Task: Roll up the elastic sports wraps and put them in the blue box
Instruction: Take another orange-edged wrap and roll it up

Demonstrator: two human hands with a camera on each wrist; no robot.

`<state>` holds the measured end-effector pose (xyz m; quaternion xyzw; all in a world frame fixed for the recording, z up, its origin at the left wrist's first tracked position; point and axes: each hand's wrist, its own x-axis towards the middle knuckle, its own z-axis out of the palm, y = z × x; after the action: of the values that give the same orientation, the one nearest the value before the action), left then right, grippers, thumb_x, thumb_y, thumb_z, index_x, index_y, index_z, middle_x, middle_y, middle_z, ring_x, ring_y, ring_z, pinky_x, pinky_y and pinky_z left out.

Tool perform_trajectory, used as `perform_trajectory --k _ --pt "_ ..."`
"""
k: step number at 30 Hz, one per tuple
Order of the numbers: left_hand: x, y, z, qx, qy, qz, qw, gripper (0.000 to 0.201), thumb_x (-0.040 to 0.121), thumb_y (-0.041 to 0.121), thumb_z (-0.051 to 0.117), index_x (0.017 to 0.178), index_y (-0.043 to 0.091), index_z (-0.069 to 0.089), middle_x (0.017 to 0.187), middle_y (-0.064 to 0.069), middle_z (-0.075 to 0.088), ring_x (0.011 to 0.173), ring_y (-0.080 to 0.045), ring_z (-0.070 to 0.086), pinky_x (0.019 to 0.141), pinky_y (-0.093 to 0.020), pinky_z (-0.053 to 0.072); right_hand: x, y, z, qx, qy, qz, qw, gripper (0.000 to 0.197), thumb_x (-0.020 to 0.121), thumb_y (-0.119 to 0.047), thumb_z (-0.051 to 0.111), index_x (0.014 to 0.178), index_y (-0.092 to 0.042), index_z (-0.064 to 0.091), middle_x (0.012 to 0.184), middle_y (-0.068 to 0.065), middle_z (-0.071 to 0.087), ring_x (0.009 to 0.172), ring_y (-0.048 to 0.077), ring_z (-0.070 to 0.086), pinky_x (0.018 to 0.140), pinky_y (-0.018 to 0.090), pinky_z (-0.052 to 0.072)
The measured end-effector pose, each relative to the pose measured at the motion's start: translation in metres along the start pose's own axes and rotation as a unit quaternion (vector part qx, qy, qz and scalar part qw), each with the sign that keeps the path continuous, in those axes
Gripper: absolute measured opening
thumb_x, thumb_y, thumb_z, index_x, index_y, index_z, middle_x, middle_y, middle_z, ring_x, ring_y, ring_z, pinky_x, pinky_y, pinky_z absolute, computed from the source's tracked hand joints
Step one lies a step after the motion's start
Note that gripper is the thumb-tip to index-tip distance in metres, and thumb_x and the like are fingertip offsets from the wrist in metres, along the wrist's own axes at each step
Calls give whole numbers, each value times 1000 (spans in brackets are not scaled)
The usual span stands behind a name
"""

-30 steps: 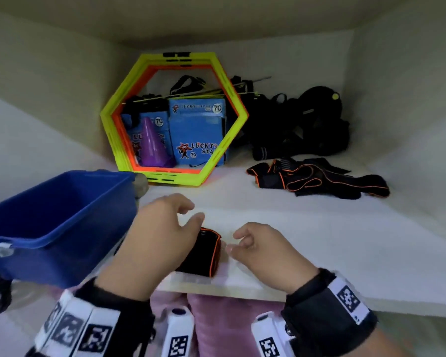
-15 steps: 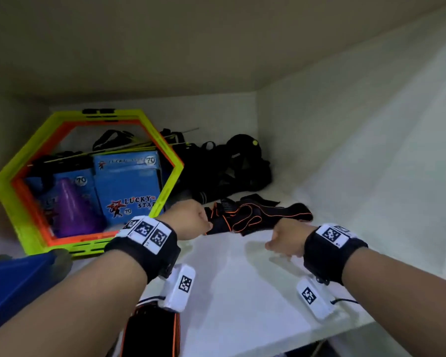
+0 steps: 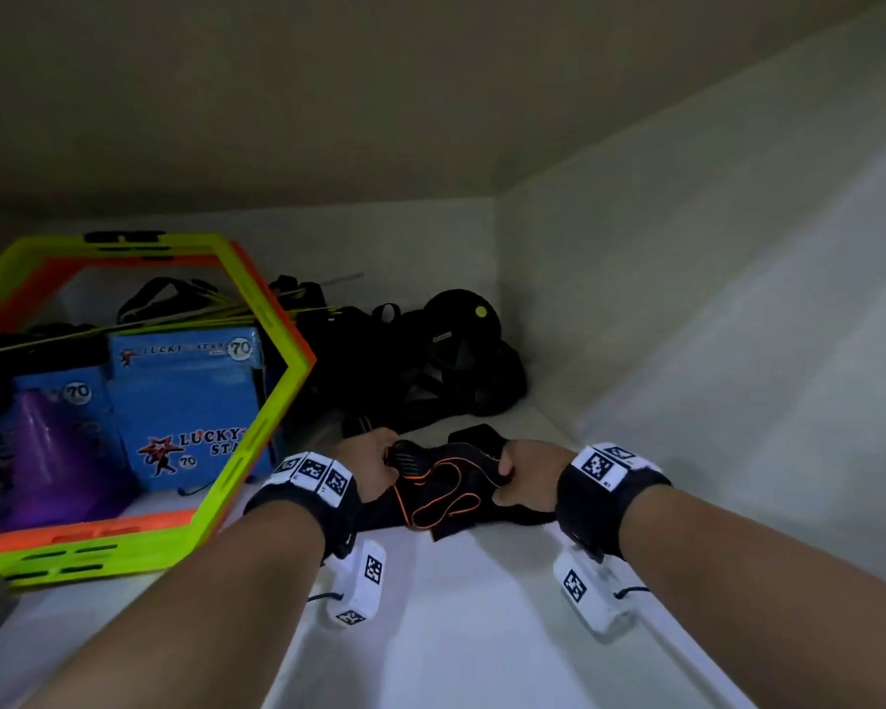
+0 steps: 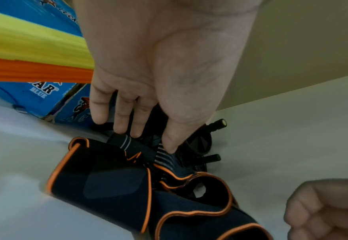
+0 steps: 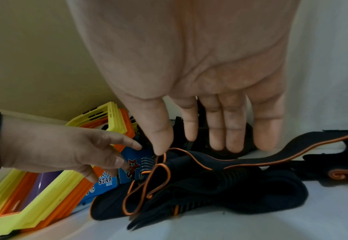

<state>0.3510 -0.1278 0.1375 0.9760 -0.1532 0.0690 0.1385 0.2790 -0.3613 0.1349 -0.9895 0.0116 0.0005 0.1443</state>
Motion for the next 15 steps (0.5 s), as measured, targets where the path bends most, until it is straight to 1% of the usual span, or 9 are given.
perform_trajectory --k 2,3,5,6,7,9,11,13,15 --pt "10 5 9 19 6 8 1000 55 97 22 57 150 25 41 138 -5 61 123 -25 59 94 -23 43 13 7 0 -15 -24 -3 1000 42 80 -36 74 114 -15 61 112 6 67 105 26 64 88 31 48" --pt "14 7 13 30 6 11 999 53 98 21 55 150 26 42 137 -6 62 122 -25 59 93 -23 43 19 11 1 -29 -51 -4 998 39 78 -35 75 109 -14 64 107 6 70 100 26 66 83 30 50" --pt "24 8 19 44 8 4 999 46 96 21 56 142 26 53 128 -4 67 114 -23 64 86 -22 44 27 16 2 -69 -100 -5 993 32 69 -34 79 89 -14 65 87 6 69 80 24 66 68 27 50" --pt "30 9 21 45 15 -4 999 39 93 21 59 132 26 63 121 -3 71 109 -21 66 82 -22 46 32 19 2 -91 -113 -2 989 34 61 -38 80 81 -17 63 79 5 68 73 22 65 67 27 51" --pt "35 9 22 49 19 -13 999 30 90 22 62 119 23 71 113 -2 73 104 -21 67 79 -22 47 39 25 3 -103 -113 2 988 41 50 -44 80 76 -17 62 75 4 69 70 21 67 72 30 55" --pt "41 12 21 70 7 -30 997 14 87 24 66 92 15 75 94 0 73 96 -20 69 74 -24 47 55 33 6 -111 -117 4 987 50 37 -51 77 71 -18 60 77 3 74 72 22 73 79 38 60" --pt "41 17 17 79 -6 -31 996 18 87 25 67 71 17 66 76 5 65 90 -19 67 69 -23 43 63 34 8 -104 -134 -11 986 46 39 -51 77 65 -18 60 76 3 75 73 24 74 79 40 61" --pt "39 25 11 61 -7 -26 998 16 89 26 67 78 16 70 82 3 68 90 -17 67 70 -23 43 51 26 1 -84 -99 -37 991 40 48 -50 77 66 -19 60 72 1 73 72 23 72 79 38 60" --pt "36 38 -1 -4 6 -4 1000 12 89 25 68 90 16 74 92 0 73 90 -16 67 71 -21 43 44 19 -5 -5 -35 -77 996 34 63 -45 79 80 -25 57 78 -5 68 79 20 68 79 33 56"
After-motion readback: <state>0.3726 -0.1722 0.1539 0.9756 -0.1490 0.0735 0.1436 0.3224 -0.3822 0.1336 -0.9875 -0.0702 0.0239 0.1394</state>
